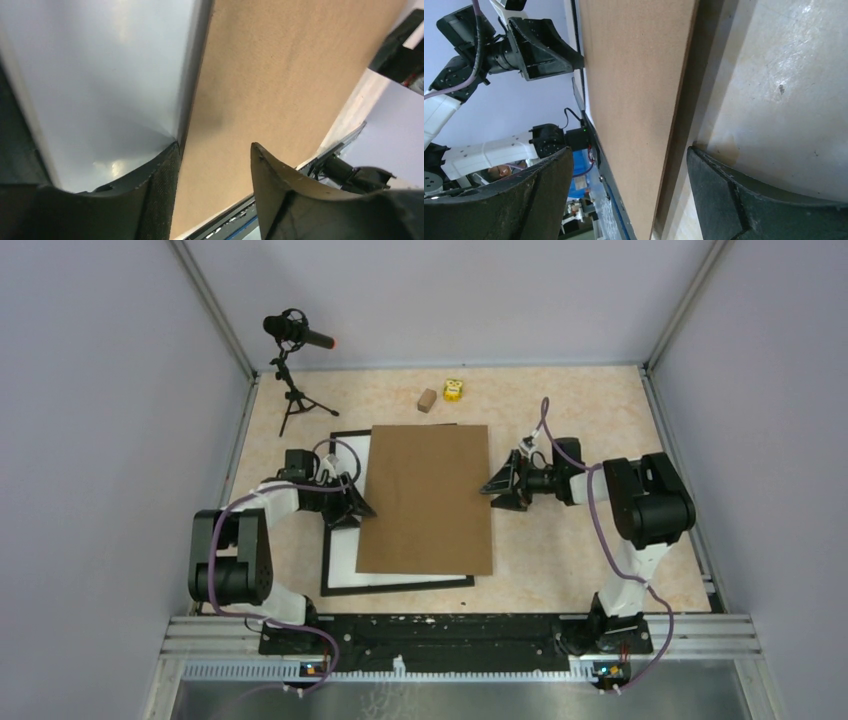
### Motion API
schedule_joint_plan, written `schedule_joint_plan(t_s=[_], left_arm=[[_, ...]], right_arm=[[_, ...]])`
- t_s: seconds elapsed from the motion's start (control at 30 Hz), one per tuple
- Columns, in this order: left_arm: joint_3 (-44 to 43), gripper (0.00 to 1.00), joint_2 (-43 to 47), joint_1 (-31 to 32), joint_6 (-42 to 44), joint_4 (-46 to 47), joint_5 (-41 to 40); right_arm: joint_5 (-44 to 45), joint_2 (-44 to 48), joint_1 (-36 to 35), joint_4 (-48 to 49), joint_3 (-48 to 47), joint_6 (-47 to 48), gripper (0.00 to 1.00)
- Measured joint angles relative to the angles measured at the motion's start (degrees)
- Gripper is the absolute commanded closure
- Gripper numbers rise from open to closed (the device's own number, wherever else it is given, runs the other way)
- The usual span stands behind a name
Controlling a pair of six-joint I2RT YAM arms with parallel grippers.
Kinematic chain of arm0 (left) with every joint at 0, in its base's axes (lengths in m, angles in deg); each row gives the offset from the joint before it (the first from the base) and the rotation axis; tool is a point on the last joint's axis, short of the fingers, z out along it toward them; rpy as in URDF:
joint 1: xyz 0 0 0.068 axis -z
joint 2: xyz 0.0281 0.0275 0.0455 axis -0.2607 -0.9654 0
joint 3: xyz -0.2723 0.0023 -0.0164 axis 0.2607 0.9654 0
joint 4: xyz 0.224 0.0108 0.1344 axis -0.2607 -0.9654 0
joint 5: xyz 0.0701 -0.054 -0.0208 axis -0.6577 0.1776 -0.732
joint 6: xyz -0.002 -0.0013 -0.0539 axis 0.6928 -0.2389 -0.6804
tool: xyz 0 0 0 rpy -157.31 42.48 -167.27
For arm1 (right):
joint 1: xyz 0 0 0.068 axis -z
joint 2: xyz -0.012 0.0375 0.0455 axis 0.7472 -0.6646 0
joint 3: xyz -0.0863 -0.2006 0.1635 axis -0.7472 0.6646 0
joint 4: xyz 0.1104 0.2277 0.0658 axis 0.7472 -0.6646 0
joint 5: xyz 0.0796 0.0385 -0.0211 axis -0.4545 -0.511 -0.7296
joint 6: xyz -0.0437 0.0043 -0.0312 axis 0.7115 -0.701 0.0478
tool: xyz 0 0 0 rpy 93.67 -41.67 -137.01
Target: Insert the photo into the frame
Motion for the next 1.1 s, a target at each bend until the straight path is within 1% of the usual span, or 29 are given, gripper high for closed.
schedule_joint_plan(t_s=[0.07,0.13,0.3,0.4,0.5,0.6,0.73,0.77,0.8,0.83,0.9,1.0,1.1], left_arm=[[-1.3,0.25,0.4,-0.2,1.2,-3.0,-3.2],[-3.0,0.19,1.8,-0.2,2.0,-5.5,-5.6],[-5.1,0.12,7.4,-0.2,3.1,-8.7,-10.8],[-5.3,0.07,11.6,-0.2,3.2,-10.5,-14.7],[-6.3,0.05,13.0,-0.2,3.0,-11.0,-18.5],[-7.6,0.07,12.4,-0.7,2.3,-10.5,-22.4],[-8.1,0.10,8.9,-3.3,0.2,-8.3,-23.4],[-7.2,0.14,6.2,-6.0,-0.9,-6.6,-22.5],[-7.1,0.16,6.2,-6.1,-0.9,-6.5,-22.5],[-6.0,0.18,5.3,-7.6,-1.2,-5.1,-20.8],[-5.1,0.26,4.2,-8.6,-1.3,-4.1,-19.1],[-4.5,0.29,0.2,-10.0,-0.7,-3.9,-15.4],[-4.8,0.41,-1.1,-10.6,-0.2,-3.1,-13.0]], right_arm=[[0.2,0.0,-0.1,0.2,0.0,-0.1,0.24],[0.7,-0.2,-0.4,0.5,0.0,0.0,0.27],[0.6,-1.5,-1.2,1.2,-0.2,-0.6,0.39],[0.8,-2.3,-1.7,1.1,-0.6,-0.6,0.43],[0.9,-2.9,-1.9,1.1,-0.8,-0.7,0.50],[1.0,-3.6,-1.9,1.5,-0.9,-1.0,0.59],[1.5,-4.2,-2.1,1.3,-0.9,-1.1,0.72],[1.7,-4.6,-2.2,0.9,-0.9,-1.1,0.73],[1.7,-4.6,-2.2,0.9,-0.9,-1.1,0.74],[1.7,-4.6,-2.2,0.4,-0.9,-1.0,0.76],[1.7,-4.6,-2.2,-0.3,-1.1,-1.0,0.80],[1.7,-4.7,-2.2,-1.4,-2.1,-0.9,0.85],[1.6,-4.7,-2.2,-1.7,-2.7,-0.9,0.90]])
